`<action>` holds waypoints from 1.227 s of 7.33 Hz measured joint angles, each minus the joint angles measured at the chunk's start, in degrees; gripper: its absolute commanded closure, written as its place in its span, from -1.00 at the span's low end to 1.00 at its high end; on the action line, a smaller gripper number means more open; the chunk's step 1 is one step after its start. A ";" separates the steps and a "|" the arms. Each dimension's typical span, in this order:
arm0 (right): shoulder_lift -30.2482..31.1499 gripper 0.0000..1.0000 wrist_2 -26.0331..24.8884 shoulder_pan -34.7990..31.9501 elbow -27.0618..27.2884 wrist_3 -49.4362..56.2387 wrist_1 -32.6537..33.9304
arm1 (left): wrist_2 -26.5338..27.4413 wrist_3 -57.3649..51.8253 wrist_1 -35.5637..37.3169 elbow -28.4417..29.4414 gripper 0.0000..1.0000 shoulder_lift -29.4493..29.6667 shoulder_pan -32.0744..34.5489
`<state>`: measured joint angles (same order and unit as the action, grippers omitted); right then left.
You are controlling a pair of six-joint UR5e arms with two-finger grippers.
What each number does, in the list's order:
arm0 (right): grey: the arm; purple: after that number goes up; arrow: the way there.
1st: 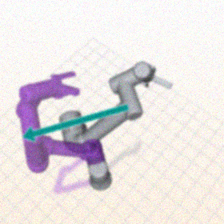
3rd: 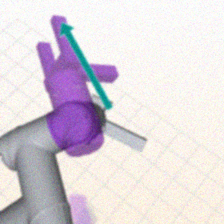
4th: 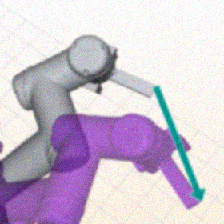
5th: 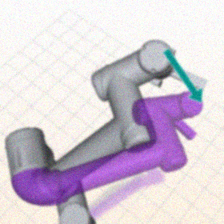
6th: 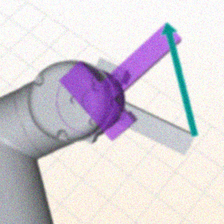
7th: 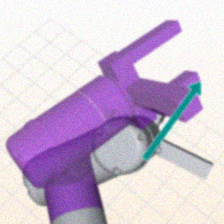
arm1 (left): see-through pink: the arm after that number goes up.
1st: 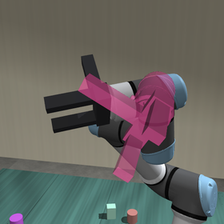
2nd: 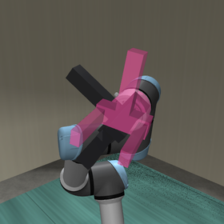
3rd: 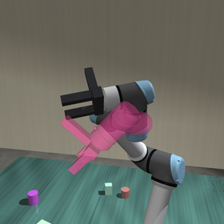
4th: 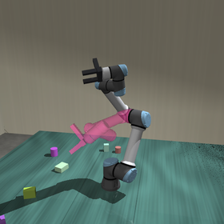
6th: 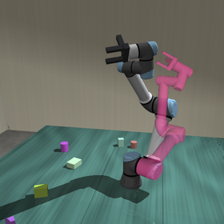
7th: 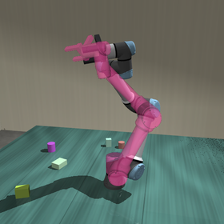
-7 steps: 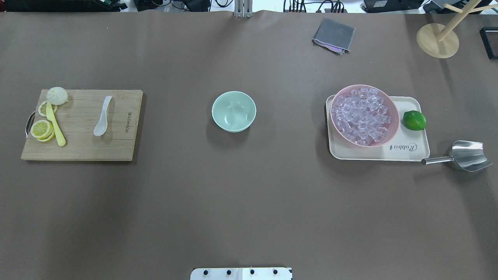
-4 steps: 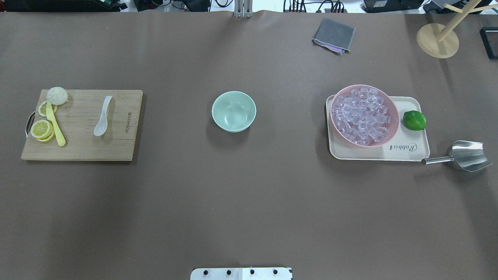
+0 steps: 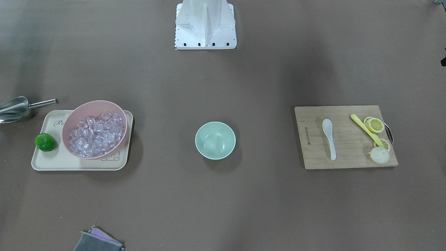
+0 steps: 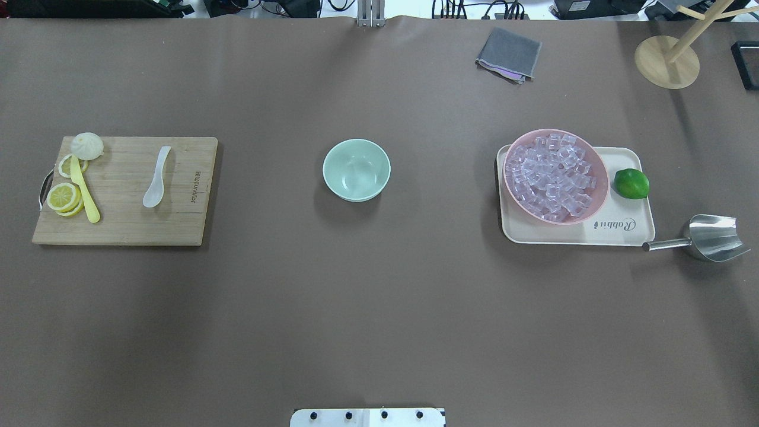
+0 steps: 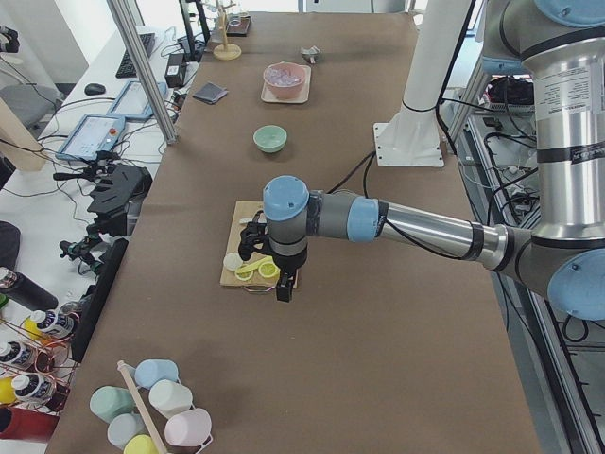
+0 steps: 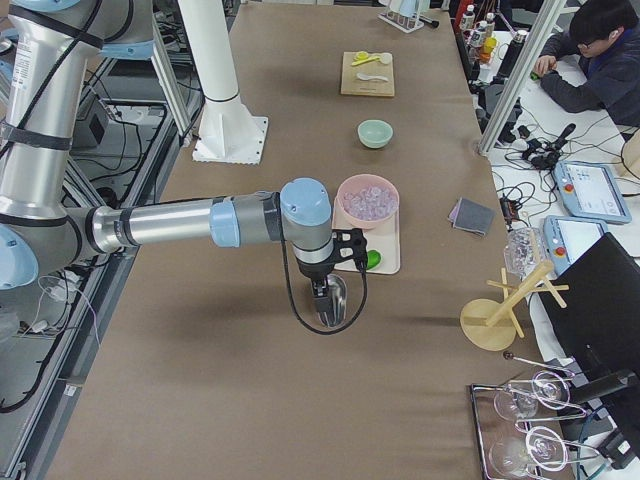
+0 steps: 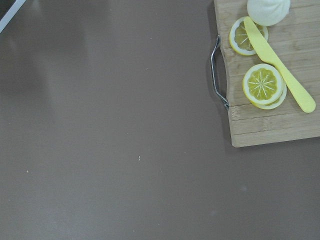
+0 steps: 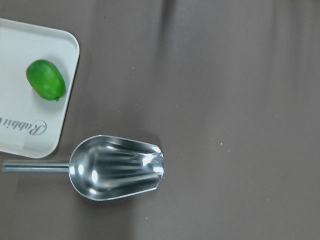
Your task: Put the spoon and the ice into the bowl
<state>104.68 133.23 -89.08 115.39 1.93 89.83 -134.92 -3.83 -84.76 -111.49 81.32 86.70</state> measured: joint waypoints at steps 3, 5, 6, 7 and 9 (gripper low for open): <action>-5.70 -1.00 0.04 -1.70 0.04 -3.55 0.06 | 0.07 1.64 -23.03 5.48 -0.97 0.61 0.84; -6.47 -1.00 -0.05 -2.33 -0.38 -9.20 -5.61 | -0.17 8.86 -33.34 9.09 -0.97 1.28 1.22; -6.04 -1.00 -0.13 -2.37 -1.66 -9.79 -10.58 | -0.22 10.29 -35.10 9.74 -0.97 1.44 1.24; -5.82 -0.99 -0.18 -2.40 -2.73 -9.94 -14.72 | -0.23 10.94 -36.01 9.85 -0.97 1.55 1.25; -6.53 -0.98 0.10 -1.18 -3.30 -9.85 -17.69 | -0.23 11.55 -37.73 9.48 -0.97 2.75 0.70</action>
<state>98.15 133.32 -90.26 112.09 -7.92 72.14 -135.15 7.72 -122.50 -102.01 84.07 87.41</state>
